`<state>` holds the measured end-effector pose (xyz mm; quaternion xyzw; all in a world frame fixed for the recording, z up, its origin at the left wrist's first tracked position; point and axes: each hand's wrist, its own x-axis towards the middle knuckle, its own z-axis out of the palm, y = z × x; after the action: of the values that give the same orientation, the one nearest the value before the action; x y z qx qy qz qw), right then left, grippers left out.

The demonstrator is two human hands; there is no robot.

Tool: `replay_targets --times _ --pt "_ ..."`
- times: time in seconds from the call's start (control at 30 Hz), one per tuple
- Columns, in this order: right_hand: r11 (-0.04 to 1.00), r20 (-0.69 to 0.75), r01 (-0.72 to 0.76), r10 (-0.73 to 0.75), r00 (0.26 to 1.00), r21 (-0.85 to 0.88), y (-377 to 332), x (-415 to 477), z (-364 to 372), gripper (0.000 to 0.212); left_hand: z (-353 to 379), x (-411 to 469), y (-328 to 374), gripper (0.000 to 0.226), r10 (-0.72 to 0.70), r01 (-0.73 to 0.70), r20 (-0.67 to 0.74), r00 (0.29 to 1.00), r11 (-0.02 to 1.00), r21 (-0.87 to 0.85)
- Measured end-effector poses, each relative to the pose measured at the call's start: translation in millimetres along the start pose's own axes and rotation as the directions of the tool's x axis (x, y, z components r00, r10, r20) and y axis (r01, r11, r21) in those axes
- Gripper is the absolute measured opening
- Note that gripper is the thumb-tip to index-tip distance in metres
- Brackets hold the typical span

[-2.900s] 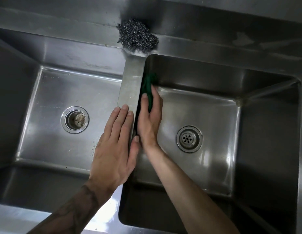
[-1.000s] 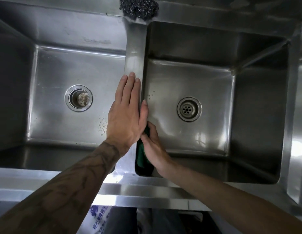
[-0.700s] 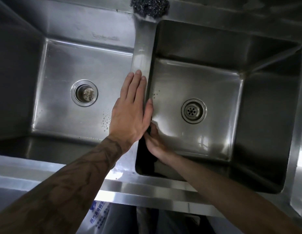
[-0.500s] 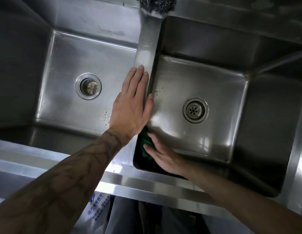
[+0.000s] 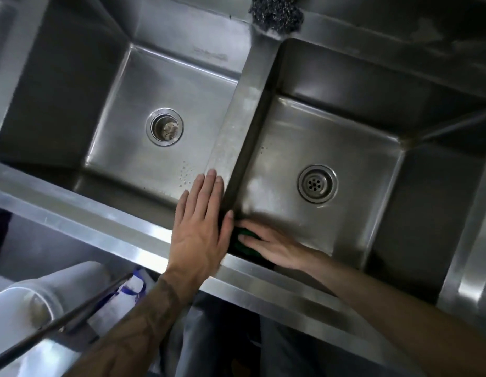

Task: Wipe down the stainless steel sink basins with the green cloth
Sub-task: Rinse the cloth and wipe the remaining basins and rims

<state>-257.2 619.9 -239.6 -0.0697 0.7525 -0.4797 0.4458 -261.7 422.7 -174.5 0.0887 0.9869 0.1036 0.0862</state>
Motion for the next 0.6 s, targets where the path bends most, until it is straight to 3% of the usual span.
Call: replay_targets --times 0.13,0.2,0.37,0.47,0.6 --pt "0.994 0.022 -0.047 0.05 0.999 -0.098 20.2 12.4 1.0 0.043 7.2 -18.8 6.6 0.066 -0.043 0.043 -0.006 0.999 0.999 0.029" --pt "0.994 0.027 -0.087 0.089 0.996 -0.059 20.8 6.1 0.8 0.043 7.8 -19.5 7.9 0.066 -0.061 0.062 -0.013 0.998 0.998 0.029" --pt "0.997 -0.009 -0.019 0.02 1.0 0.07 -0.7 -33.7 -8.4 0.033 9.3 -20.3 8.4 0.065 -0.061 0.061 -0.047 0.997 0.998 0.004" --pt "0.997 0.009 -0.011 0.011 1.0 0.08 1.6 -27.8 -10.2 0.04 9.3 -19.5 6.8 0.064 -0.048 0.048 -0.055 0.997 0.999 -0.005" --pt "0.992 0.036 -0.102 0.105 0.994 -0.076 40.9 -12.7 -6.2 0.041 8.6 -19.8 7.3 0.066 -0.057 0.057 -0.049 0.997 0.998 -0.018"
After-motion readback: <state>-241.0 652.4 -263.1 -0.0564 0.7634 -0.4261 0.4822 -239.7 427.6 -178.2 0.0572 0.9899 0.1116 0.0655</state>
